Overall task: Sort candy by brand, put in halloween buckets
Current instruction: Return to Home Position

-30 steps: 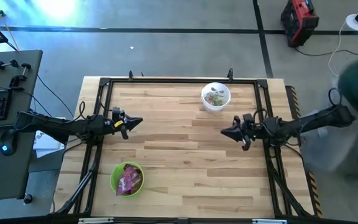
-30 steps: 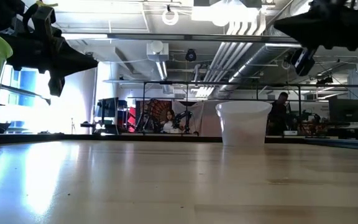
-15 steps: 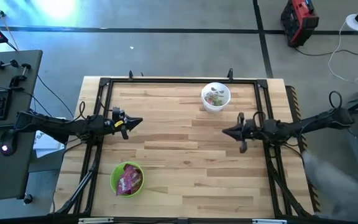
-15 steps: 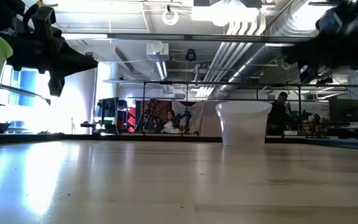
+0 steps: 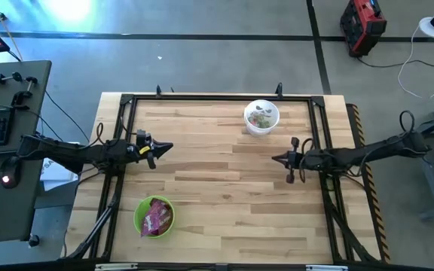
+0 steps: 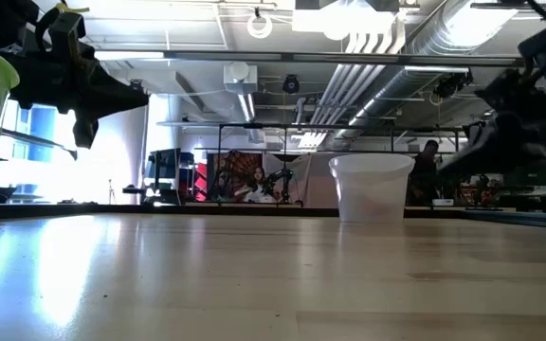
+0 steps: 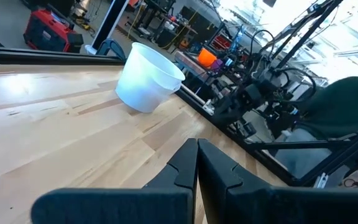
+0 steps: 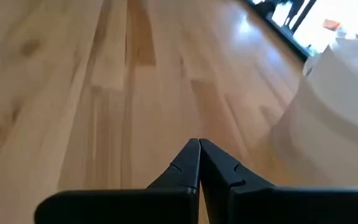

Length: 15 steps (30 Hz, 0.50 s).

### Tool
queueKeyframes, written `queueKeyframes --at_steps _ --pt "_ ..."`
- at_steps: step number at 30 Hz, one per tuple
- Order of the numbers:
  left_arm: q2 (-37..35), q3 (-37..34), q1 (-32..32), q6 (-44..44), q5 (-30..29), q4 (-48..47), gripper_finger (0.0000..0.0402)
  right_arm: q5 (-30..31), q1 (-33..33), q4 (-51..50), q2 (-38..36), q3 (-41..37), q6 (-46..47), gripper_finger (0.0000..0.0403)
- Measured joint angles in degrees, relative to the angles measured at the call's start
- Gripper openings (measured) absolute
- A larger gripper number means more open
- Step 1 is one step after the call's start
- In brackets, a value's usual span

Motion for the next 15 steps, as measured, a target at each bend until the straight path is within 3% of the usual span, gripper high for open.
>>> queueKeyframes --at_steps 7,15 --pt "-4.28 0.07 -0.02 0.00 0.01 -2.19 0.0000 -2.07 -0.09 -2.16 -13.41 0.00 0.00 0.0000" --pt "-15.19 0.07 0.02 0.00 0.00 -5.65 0.0000 -2.41 -1.29 -1.36 -31.97 0.00 -0.02 0.0000"
